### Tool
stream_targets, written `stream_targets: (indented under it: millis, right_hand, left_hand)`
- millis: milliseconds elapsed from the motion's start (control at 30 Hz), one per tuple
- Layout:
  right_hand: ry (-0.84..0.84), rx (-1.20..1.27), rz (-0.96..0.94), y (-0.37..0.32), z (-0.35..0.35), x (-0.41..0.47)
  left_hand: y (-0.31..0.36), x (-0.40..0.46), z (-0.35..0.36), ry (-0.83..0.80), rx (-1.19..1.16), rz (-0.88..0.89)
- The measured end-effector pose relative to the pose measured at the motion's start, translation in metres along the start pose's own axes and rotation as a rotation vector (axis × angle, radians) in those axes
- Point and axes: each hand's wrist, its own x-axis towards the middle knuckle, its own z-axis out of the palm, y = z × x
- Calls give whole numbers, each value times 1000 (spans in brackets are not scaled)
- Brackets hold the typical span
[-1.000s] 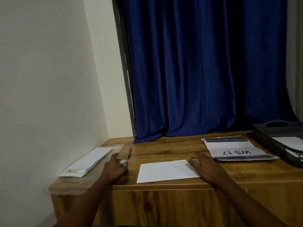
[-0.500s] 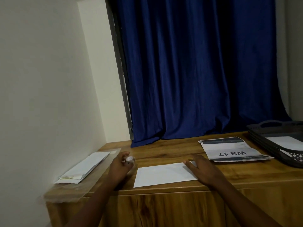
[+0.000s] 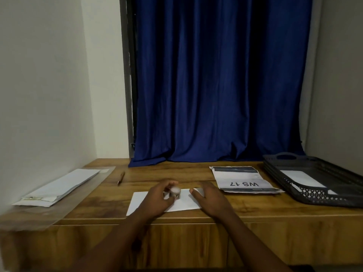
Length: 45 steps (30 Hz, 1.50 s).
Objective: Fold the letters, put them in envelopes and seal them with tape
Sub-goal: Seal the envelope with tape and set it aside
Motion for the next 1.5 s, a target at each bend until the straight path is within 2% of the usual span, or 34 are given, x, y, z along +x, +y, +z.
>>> stream_targets:
  millis: [133,267,400,533,600,700,1133,1367,1500]
  right_hand:
    - [42,-34,-90,-3,-3,-3]
    - [127,62,-193,-5,-5,-5]
    - [108,69,-227,-19,6,-5]
    - [133,239,-139,-38,18,0]
    - [72,385,-95,-44,22,3]
    - [31,472,-40,-44,25,6]
    - [83,480,-49,-37,24,0]
    - [112,535,-11,-37,23,1]
    - [110,544,-9,-37,23,1]
  left_hand:
    - [-3,-2,-2,-29,26,-27]
    - [-3,-2,1,-2,2,-34]
    - [-4,-6,0,59,-83,-46]
    - [-5,-2,-7,110,-291,-98]
    - [-8,1,-9,110,-357,-118]
    - [-10,2,-9,102,-390,-125]
    - [-2,1,-9,16,-362,-122]
    - [6,-2,-12,-62,-251,-99]
    - [5,-2,-12,-28,-235,-112]
